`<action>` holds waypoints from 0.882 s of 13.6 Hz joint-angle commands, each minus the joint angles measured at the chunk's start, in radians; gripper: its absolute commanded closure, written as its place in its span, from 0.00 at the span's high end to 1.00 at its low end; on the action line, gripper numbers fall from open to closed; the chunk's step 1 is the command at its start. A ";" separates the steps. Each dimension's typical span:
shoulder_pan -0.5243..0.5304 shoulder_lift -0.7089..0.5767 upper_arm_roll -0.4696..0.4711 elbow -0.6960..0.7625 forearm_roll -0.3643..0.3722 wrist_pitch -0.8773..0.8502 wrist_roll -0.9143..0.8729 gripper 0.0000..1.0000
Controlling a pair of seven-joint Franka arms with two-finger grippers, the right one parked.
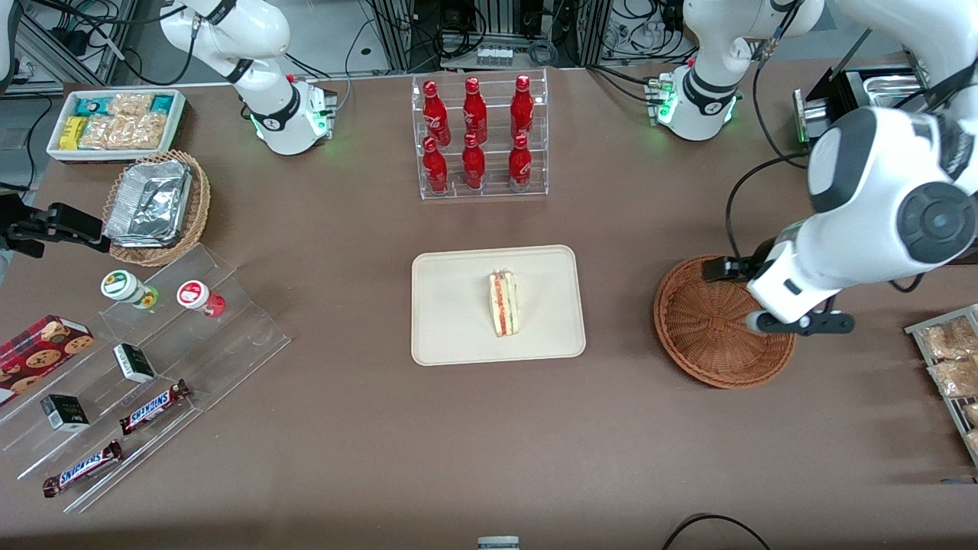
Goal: Place sandwich from basket to tray
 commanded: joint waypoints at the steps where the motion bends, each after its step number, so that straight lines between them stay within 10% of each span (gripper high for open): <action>1: 0.057 -0.088 -0.010 -0.074 0.020 -0.026 0.055 1.00; 5: 0.232 -0.154 -0.126 -0.076 0.027 -0.094 0.132 1.00; 12: 0.179 -0.231 -0.094 -0.067 0.077 -0.183 0.130 1.00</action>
